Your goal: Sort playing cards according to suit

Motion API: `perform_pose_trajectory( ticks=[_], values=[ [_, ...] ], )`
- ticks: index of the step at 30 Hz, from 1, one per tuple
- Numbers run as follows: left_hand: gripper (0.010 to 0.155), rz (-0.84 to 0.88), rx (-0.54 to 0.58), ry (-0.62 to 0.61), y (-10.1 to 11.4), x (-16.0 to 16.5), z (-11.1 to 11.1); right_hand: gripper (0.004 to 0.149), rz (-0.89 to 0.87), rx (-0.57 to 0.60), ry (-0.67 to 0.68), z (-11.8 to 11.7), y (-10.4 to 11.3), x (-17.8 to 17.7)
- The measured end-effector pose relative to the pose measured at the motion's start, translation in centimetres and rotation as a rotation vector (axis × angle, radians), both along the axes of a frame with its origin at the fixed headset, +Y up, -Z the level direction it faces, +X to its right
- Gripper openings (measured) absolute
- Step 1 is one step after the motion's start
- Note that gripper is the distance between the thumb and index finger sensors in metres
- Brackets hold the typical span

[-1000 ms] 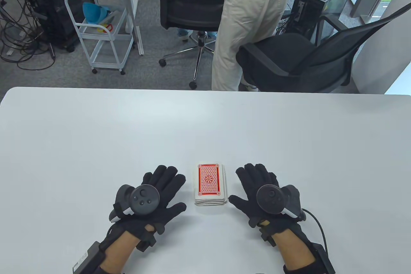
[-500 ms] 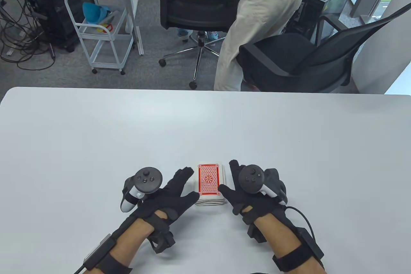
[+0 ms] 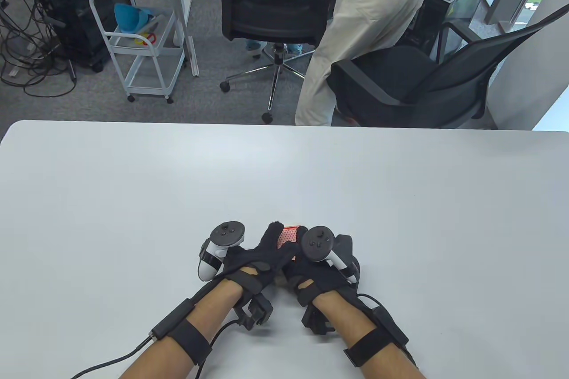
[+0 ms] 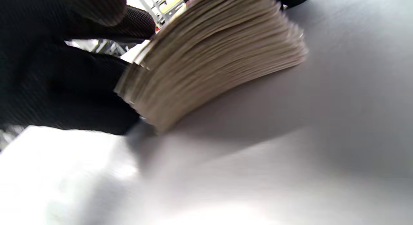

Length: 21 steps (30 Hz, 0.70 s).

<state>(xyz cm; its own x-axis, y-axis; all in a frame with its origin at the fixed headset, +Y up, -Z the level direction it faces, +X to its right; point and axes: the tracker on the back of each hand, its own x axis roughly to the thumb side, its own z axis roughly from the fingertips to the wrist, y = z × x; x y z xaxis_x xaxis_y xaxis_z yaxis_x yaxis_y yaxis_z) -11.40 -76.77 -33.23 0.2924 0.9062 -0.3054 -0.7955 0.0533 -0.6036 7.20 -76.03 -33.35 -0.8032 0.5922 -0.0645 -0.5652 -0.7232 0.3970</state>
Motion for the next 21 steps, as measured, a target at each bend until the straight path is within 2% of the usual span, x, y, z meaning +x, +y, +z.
perform_pose_trajectory(
  ticks=[4,7,8,9,11,12,14,18,21],
  values=[
    [0.093,0.021,0.009,-0.042,-0.1,-0.1,0.2,0.082,-0.367,-0.080,-0.206,-0.6,-0.4,1.9],
    [0.091,0.031,0.029,-0.027,-0.1,0.0,0.1,0.075,-0.507,-0.075,-0.284,-1.0,-0.7,2.2],
    [0.091,0.043,0.014,-0.029,-0.3,0.1,0.1,0.076,-0.617,-0.196,-0.261,-1.0,-0.9,1.6],
    [0.091,0.009,0.010,-0.036,-0.1,0.0,0.1,0.077,-0.624,-0.260,-0.206,-1.3,-0.8,1.4],
    [0.089,-0.037,0.069,-0.066,0.0,-0.5,0.1,0.074,-0.500,-0.164,-0.174,-1.8,-0.6,1.9],
    [0.089,-0.004,0.051,-0.082,0.1,-0.9,0.1,0.072,-0.511,-0.135,-0.194,-1.9,-0.7,2.1],
    [0.089,0.072,0.007,-0.064,0.6,-1.6,0.4,0.072,-0.618,-0.181,-0.201,-1.7,-0.4,2.3],
    [0.092,-0.023,0.084,0.111,2.0,-4.5,0.9,0.072,-0.838,-0.097,-0.183,-0.5,1.6,2.6],
    [0.095,0.111,0.042,0.184,2.4,-5.4,1.5,0.072,-0.826,0.041,-0.096,1.0,3.7,1.9]
  ],
)
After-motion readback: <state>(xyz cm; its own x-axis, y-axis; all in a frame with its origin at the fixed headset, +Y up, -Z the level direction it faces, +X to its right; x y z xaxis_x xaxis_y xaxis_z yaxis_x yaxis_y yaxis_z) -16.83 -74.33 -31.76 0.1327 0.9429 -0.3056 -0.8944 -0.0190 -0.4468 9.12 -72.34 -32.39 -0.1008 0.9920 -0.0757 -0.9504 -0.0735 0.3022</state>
